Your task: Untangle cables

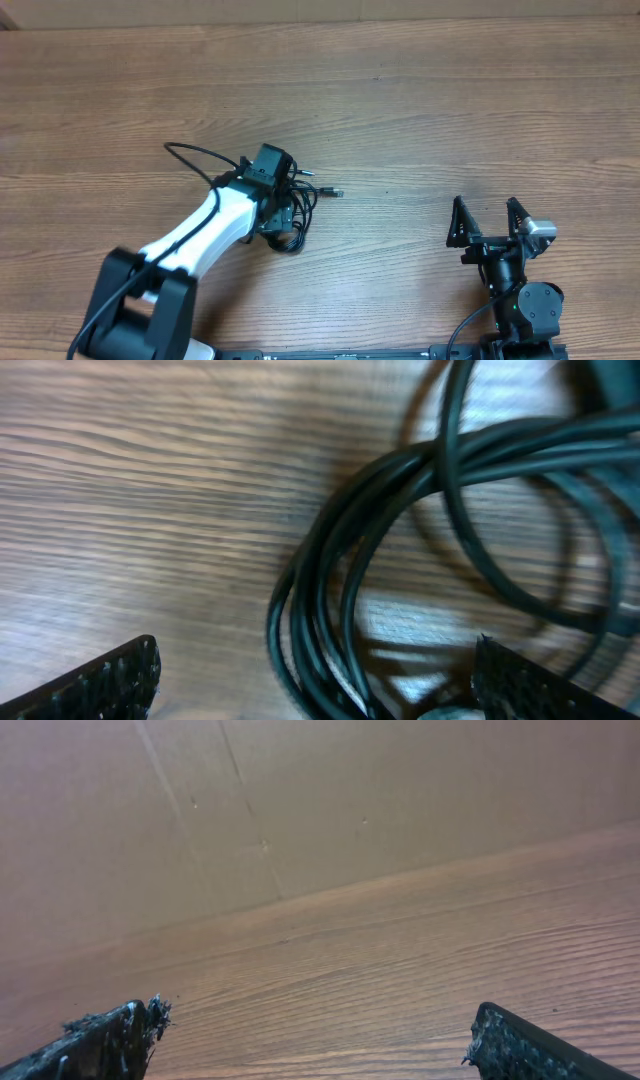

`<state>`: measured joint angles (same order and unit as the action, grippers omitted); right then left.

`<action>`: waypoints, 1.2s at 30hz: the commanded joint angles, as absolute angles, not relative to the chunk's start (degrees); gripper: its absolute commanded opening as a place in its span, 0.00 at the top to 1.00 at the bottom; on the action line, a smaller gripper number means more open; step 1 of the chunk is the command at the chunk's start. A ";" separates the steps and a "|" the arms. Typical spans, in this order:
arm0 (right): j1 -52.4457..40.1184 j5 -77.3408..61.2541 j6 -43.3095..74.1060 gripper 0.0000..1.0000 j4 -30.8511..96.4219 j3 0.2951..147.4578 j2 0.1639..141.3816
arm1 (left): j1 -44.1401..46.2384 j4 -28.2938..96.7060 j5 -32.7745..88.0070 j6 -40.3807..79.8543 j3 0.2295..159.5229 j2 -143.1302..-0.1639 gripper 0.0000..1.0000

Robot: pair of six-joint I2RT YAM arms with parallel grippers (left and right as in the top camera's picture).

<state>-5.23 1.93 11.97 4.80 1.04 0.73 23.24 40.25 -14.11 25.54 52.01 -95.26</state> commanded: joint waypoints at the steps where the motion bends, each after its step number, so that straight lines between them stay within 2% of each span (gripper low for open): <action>1: -5.23 2.48 11.99 0.00 4.64 0.47 0.16 | 23.16 40.23 -13.67 26.04 51.35 -98.91 0.00; 7: -5.23 2.48 11.99 0.00 4.64 0.47 0.16 | 23.16 39.57 -13.65 26.39 51.35 -99.98 0.02; 9: -5.23 2.48 11.99 0.00 4.64 0.47 0.16 | 23.16 39.51 -13.47 26.39 51.35 -99.98 0.18; 10: -5.23 2.48 11.99 0.00 4.64 0.47 0.16 | 23.16 39.53 -13.45 26.39 51.35 -99.98 0.32; 17: -5.23 2.48 11.99 0.00 4.64 0.47 0.16 | 23.16 39.38 -13.45 26.39 51.35 -99.98 0.95; 28: -5.23 2.48 11.99 0.00 4.64 0.47 0.16 | 23.18 38.48 -13.28 24.91 52.05 -99.74 0.96; 36: -5.23 2.48 11.99 0.00 4.64 0.47 0.16 | 23.86 39.79 -5.28 14.04 58.22 -90.67 0.96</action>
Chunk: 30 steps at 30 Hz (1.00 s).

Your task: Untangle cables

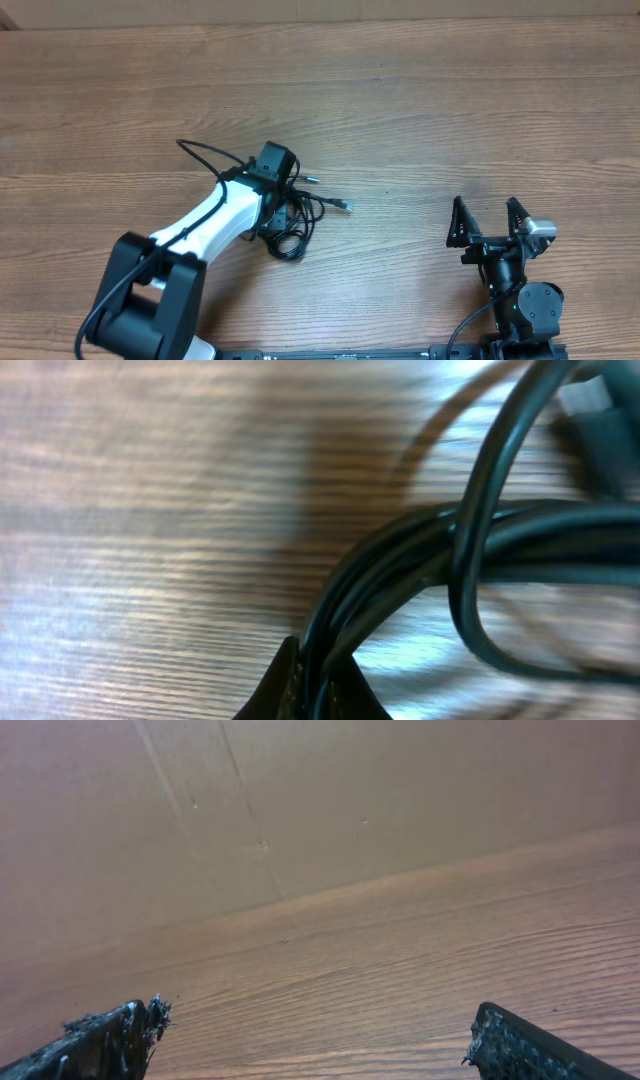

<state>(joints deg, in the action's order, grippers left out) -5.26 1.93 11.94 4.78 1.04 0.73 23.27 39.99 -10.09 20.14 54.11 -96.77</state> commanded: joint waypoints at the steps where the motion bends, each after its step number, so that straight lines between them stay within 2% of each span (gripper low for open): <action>1: -5.23 2.48 11.99 0.00 4.64 0.47 0.16 | 24.01 39.83 -4.19 13.10 58.92 -89.06 0.96; 8: -5.21 2.70 11.99 0.00 4.62 0.47 0.16 | 24.12 39.16 6.70 9.37 60.97 -78.19 0.96; 15: -5.23 3.01 12.05 0.00 1.58 0.47 0.16 | 24.12 35.70 14.83 9.45 60.97 -73.82 0.95; 20: -5.23 -8.47 12.03 0.00 -2.00 1.85 0.16 | 24.01 26.04 24.32 9.45 60.97 -73.58 0.96; 23: -5.23 -16.32 12.05 0.00 1.04 5.72 0.16 | 24.01 22.61 27.68 11.33 60.99 -73.58 0.96; 30: -5.19 -17.12 9.58 0.00 11.46 19.59 2.31 | 24.01 22.15 27.24 19.07 60.99 -73.58 0.96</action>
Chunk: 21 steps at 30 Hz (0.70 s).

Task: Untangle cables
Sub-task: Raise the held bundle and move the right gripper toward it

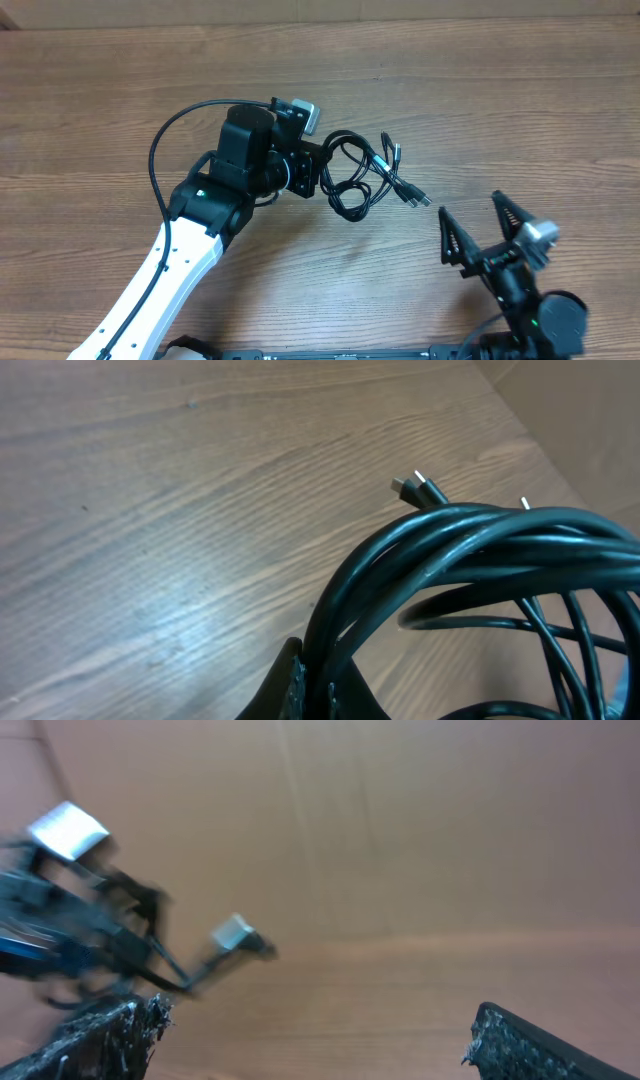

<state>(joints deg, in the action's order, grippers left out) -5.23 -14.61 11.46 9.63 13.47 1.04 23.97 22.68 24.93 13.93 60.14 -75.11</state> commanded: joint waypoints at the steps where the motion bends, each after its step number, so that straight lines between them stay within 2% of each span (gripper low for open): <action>1: -5.19 -17.19 8.99 0.00 13.28 21.71 3.42 | 24.01 22.20 26.57 21.28 60.99 -73.58 0.96; 6: -5.19 -19.22 8.43 0.00 20.25 32.14 13.10 | 24.01 22.04 23.00 32.88 60.99 -73.60 0.96; 10: -5.19 -29.21 8.54 0.00 19.92 35.33 19.14 | 24.01 21.98 22.00 41.63 60.97 -73.60 0.96; 13: -5.19 -29.74 10.96 0.00 18.41 35.33 21.23 | 24.01 21.74 22.00 47.42 60.99 -73.60 0.96; 21: -5.19 -34.35 12.49 0.00 16.80 35.27 25.50 | 24.03 20.51 25.15 50.65 60.97 -73.65 0.96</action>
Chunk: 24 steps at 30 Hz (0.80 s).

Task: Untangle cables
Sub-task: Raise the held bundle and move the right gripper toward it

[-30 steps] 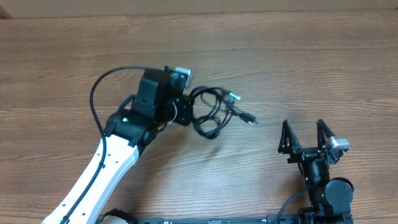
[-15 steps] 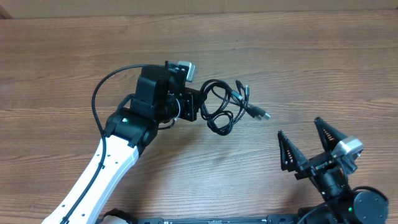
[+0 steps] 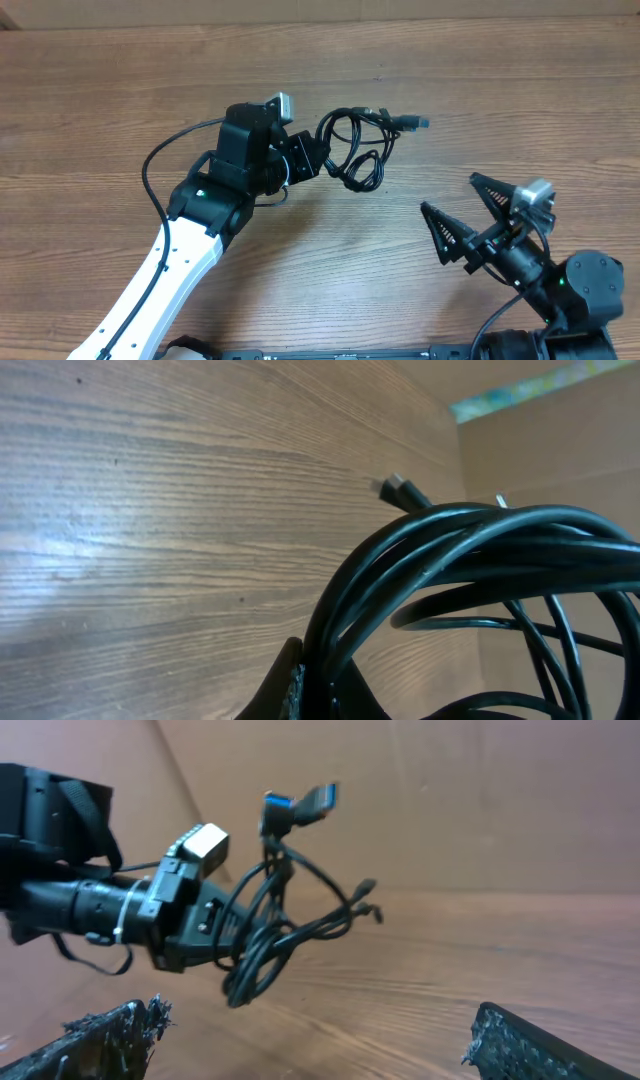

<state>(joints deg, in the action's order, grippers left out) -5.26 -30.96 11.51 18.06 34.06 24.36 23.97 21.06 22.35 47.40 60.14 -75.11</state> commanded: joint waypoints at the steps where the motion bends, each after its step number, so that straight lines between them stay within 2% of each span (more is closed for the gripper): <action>1: -5.19 -34.72 12.49 0.00 16.05 35.27 25.98 | 24.03 20.53 26.24 50.65 60.97 -73.65 0.96; 6: -5.19 -34.59 12.43 0.01 14.17 35.27 28.53 | 24.03 20.67 31.97 49.93 60.97 -73.65 0.96; 9: -5.19 -34.68 12.45 0.12 12.86 35.27 30.37 | 24.03 20.71 35.33 49.21 60.97 -73.65 0.96; 12: -5.19 -35.92 12.47 0.16 11.16 35.27 31.86 | 24.03 20.73 38.22 48.80 60.97 -73.67 0.96; 24: -5.19 -37.63 12.45 0.18 9.26 35.27 32.86 | 25.26 22.94 43.09 45.36 60.97 -73.78 0.96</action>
